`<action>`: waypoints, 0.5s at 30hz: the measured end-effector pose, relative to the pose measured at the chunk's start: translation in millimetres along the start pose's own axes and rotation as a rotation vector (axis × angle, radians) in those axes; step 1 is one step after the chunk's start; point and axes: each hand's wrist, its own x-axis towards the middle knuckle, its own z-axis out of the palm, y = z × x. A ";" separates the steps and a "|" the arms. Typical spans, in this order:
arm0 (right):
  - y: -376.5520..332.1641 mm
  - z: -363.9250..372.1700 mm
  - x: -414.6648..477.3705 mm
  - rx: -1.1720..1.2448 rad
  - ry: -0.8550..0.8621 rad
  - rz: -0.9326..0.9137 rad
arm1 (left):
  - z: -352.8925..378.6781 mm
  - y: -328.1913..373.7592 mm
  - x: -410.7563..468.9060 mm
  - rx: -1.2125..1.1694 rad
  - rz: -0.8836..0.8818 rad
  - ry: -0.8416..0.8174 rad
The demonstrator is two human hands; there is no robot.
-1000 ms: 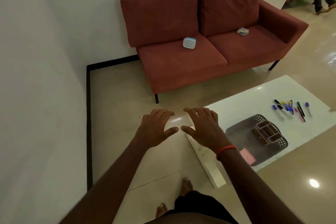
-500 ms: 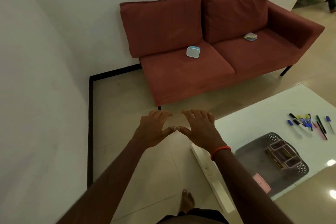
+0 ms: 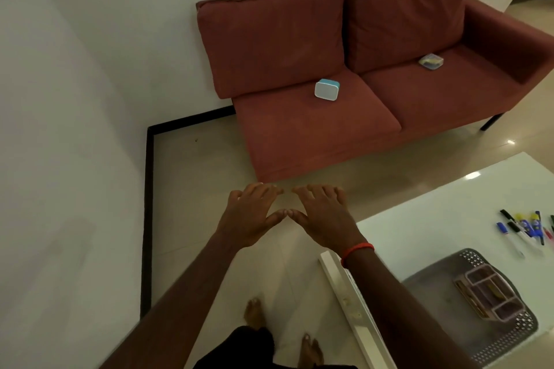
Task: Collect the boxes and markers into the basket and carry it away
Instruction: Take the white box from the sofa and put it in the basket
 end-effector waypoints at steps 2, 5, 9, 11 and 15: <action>-0.5 1.2 16.3 0.005 -0.014 0.004 | -0.5 -10.8 14.0 -0.007 0.004 -0.006; 0.5 3.2 45.4 -0.004 -0.020 0.028 | -0.6 -32.1 39.8 -0.050 -0.002 -0.002; 1.4 3.0 83.3 -0.001 -0.026 0.087 | -7.7 -59.6 78.7 -0.115 0.011 -0.005; 0.7 1.8 101.5 0.003 -0.034 0.108 | -14.1 -71.8 98.7 -0.124 0.032 -0.010; -3.1 -0.9 136.6 0.012 -0.035 0.170 | -25.2 -97.5 135.1 -0.145 0.079 -0.020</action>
